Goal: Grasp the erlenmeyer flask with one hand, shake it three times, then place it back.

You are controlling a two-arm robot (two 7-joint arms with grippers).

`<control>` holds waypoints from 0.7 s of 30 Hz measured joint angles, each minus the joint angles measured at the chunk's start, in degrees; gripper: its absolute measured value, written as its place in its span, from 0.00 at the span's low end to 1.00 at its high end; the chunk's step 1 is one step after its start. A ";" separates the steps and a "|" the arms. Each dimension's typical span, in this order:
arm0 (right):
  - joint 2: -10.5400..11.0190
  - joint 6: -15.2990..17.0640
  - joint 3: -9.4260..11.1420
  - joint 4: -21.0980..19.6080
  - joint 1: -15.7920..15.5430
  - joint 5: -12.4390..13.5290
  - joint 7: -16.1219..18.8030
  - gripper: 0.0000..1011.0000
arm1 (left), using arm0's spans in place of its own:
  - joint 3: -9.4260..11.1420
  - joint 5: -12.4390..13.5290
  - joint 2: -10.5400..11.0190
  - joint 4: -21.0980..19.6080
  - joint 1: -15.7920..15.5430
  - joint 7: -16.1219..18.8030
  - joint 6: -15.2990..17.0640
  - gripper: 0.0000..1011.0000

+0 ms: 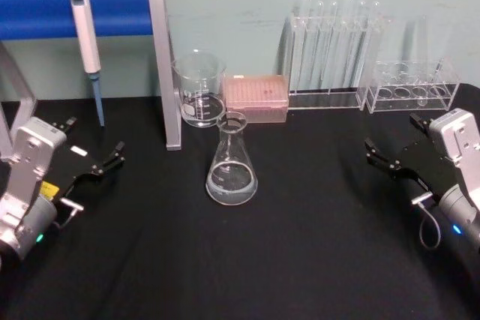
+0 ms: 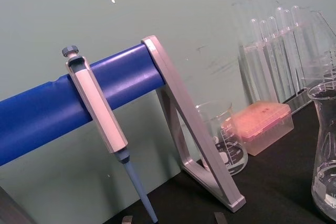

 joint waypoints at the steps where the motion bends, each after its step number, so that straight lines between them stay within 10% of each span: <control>1: 0.00 0.00 0.00 0.00 0.00 0.00 0.00 0.99 | 0.00 0.00 0.00 0.00 -0.01 0.00 0.00 0.99; 21: 0.05 0.00 0.00 -0.01 0.00 0.00 0.00 0.99 | 0.00 0.00 0.00 0.00 0.00 0.00 0.00 0.99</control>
